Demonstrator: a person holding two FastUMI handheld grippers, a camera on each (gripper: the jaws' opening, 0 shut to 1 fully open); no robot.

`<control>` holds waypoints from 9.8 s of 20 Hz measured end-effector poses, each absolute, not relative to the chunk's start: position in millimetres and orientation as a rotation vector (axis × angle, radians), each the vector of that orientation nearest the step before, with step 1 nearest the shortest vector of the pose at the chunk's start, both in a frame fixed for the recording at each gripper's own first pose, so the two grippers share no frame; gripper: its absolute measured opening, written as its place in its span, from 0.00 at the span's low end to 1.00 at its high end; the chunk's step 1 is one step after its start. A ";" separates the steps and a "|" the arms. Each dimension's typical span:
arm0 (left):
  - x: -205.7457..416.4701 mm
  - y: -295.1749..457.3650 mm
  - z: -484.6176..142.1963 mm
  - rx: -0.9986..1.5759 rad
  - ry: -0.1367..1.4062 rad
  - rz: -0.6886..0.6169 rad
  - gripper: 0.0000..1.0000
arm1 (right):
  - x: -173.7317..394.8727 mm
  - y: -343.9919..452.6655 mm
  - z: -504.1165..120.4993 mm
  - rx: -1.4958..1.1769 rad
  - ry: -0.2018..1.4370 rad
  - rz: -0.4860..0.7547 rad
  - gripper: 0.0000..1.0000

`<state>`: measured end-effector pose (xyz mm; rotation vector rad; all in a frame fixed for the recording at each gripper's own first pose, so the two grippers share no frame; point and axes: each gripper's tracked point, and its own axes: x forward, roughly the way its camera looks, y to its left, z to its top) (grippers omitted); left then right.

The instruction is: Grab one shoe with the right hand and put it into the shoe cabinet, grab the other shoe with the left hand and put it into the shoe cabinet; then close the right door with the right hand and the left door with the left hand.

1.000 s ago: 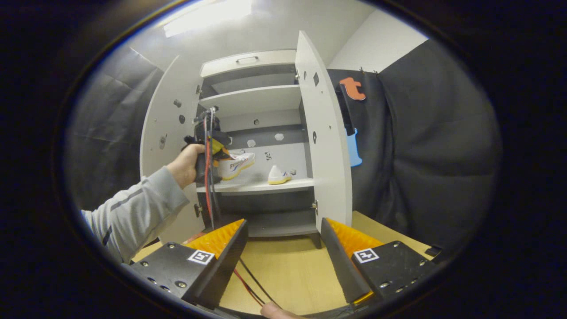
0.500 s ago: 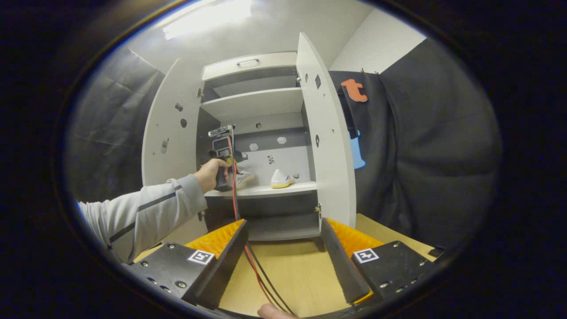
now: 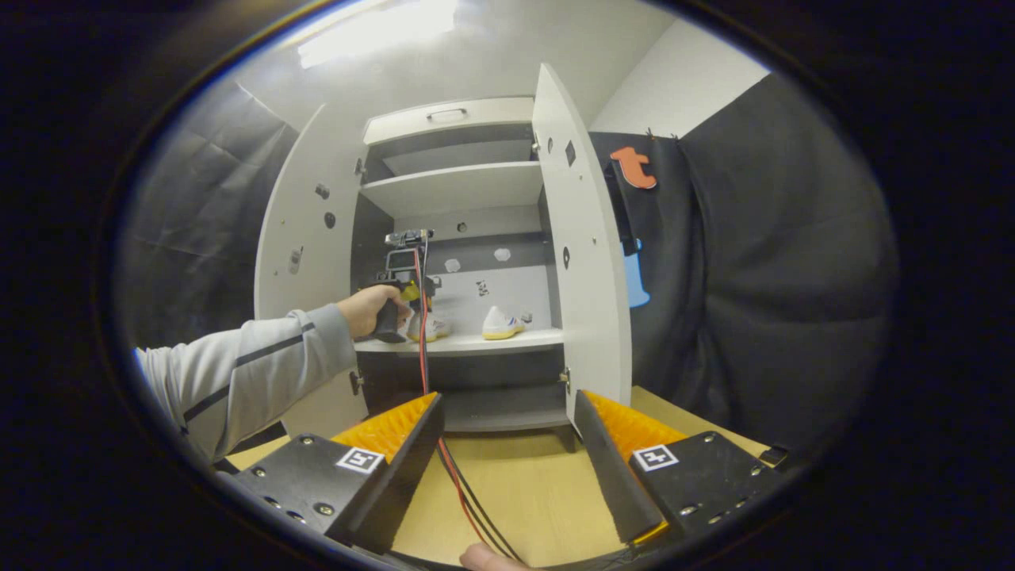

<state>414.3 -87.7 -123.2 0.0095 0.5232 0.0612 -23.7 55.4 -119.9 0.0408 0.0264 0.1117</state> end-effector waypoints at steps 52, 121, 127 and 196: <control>-1.4 -14.3 -51.2 -0.016 0.054 -0.212 0.99 | 179.5 -190.5 62.1 -0.095 0.030 -0.122 0.98; 97.9 177.5 27.1 -0.039 0.044 0.080 0.99 | -33.7 95.0 -99.9 0.048 0.064 0.191 0.98; 93.6 137.6 29.1 -0.042 0.085 0.030 0.99 | -48.9 99.4 -101.3 0.045 0.056 0.244 0.98; 11.8 -47.4 -29.1 -0.081 0.035 -0.222 0.99 | -34.5 68.7 -88.8 0.010 0.010 0.036 0.99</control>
